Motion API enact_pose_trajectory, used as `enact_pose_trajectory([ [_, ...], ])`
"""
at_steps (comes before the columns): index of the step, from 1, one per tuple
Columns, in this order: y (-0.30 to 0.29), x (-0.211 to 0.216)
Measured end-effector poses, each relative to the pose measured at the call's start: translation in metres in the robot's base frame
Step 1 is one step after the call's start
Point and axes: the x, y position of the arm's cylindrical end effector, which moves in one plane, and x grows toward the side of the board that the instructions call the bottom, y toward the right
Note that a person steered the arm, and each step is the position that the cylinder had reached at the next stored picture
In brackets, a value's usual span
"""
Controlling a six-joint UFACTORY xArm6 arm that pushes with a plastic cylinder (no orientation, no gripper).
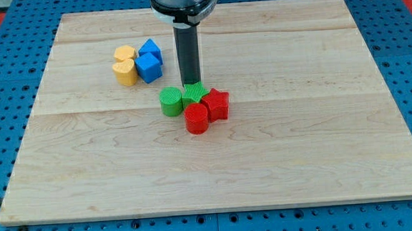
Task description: Push the blue cube towards the center right of the board
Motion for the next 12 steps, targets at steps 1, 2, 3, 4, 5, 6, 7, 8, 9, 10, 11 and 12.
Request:
enact_pose_trajectory([
  [1,0.000,0.000],
  [2,-0.001,-0.013],
  [3,-0.009,-0.026],
  [4,-0.009,-0.028],
  [5,-0.009,-0.038],
  [6,-0.009,-0.054],
  [7,-0.009,-0.072],
  [8,-0.010,-0.091],
  [9,-0.035,-0.121],
  [10,-0.089,-0.140],
  [11,-0.143,-0.131],
  [12,-0.136,-0.096],
])
